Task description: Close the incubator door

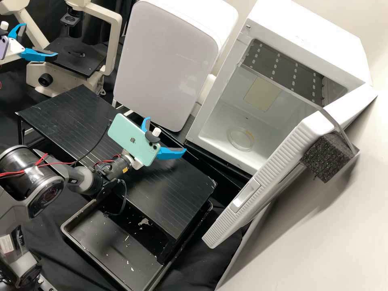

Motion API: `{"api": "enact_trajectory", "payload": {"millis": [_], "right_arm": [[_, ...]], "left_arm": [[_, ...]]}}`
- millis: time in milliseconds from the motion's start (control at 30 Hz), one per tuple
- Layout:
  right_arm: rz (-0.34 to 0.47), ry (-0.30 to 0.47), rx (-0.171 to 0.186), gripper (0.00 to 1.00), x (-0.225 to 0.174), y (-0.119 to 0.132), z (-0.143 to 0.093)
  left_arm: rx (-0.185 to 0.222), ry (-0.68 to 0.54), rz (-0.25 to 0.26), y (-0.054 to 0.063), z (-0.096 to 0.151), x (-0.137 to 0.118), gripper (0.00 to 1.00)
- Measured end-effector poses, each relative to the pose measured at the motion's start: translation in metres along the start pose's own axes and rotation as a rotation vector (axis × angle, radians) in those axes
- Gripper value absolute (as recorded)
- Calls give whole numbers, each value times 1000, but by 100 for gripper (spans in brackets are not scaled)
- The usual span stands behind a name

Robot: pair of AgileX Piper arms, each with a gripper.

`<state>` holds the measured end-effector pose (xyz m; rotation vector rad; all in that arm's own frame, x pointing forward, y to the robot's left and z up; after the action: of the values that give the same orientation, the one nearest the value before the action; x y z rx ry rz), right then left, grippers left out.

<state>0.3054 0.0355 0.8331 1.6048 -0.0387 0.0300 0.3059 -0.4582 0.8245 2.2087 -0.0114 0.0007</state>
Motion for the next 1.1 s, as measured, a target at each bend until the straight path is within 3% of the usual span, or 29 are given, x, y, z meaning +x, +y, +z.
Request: {"api": "enact_trajectory", "payload": {"millis": [333,500,633,767,900,1100], "right_arm": [[2,2,0,100,0,0,0],[35,-8,-8,100,-15,8,11],[156,7,-36,100,-45,31,22],[292,25,-27,100,-76,56,24],[452,41,-45,100,-111,80,20],[584,9,-81,100,-132,97,24]], "left_arm": [[0,0,0,0,0,0,100],[0,0,0,0,0,0,100],[0,0,0,0,0,0,100],[0,0,0,0,0,0,100],[0,0,0,0,0,0,100],[0,0,0,0,0,0,100]]}}
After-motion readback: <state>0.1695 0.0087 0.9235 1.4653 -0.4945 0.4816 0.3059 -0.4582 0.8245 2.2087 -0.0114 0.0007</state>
